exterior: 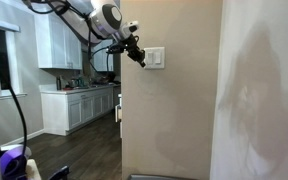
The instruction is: Turn on the left light switch
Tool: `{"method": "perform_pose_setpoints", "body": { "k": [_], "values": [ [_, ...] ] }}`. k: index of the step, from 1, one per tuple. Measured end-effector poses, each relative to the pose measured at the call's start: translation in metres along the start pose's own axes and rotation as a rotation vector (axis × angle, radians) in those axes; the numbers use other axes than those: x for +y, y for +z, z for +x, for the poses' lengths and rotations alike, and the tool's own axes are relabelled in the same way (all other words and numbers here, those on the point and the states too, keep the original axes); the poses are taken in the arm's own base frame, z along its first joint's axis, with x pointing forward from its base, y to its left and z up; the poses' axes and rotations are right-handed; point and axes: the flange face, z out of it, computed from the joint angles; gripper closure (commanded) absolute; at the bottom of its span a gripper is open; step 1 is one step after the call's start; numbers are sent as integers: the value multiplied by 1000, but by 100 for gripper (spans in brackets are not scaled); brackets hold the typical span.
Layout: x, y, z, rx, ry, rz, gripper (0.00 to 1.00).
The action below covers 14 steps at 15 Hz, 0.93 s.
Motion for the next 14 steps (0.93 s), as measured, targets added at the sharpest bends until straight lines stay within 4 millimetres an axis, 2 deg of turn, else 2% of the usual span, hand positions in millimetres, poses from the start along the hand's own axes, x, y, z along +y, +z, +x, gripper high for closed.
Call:
{"method": "perform_pose_setpoints", "body": {
  "k": [7,14],
  "values": [
    [8,-10,11,168,26,-54,100],
    [-13,-16,15,247,32,-37,100]
  ]
}}
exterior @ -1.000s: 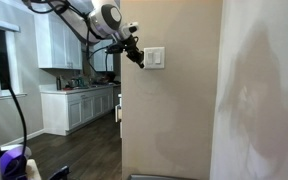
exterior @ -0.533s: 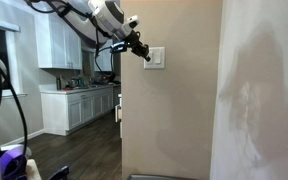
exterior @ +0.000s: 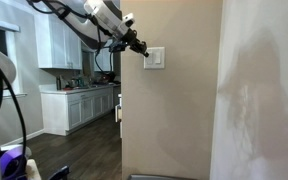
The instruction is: Turn on the left light switch
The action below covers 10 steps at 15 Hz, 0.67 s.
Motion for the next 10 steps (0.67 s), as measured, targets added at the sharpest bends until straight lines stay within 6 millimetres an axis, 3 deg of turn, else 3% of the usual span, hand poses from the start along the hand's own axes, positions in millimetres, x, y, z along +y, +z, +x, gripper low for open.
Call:
{"method": "perform_pose_setpoints", "body": {
  "k": [10],
  "values": [
    [-19,5,-3,53,-36,-52,100]
  ]
}}
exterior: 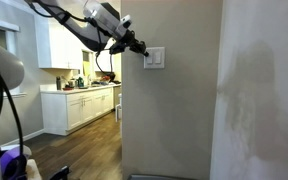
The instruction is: Turn on the left light switch
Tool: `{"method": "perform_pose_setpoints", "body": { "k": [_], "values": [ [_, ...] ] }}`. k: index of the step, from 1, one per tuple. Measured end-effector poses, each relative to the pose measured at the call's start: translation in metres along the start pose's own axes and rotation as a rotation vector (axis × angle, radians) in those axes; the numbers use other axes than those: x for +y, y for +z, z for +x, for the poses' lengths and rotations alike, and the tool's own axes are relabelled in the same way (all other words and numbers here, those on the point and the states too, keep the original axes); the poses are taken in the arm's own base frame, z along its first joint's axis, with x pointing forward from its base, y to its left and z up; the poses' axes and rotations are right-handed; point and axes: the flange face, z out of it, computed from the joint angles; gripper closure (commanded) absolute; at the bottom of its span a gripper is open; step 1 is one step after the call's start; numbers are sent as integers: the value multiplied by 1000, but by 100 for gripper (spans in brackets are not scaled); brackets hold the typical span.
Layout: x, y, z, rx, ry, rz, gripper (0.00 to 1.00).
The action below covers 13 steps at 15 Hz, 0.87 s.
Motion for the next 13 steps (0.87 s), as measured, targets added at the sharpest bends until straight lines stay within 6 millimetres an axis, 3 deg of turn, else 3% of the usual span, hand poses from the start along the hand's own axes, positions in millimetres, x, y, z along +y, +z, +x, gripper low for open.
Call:
{"method": "perform_pose_setpoints", "body": {
  "k": [5,11,12,13],
  "values": [
    [0,1,-5,4,4,-21,100],
    [24,6,-17,-23,45,-64,100],
    [26,6,-18,-25,48,-69,74],
    [28,6,-19,-26,52,-73,73]
  ]
}}
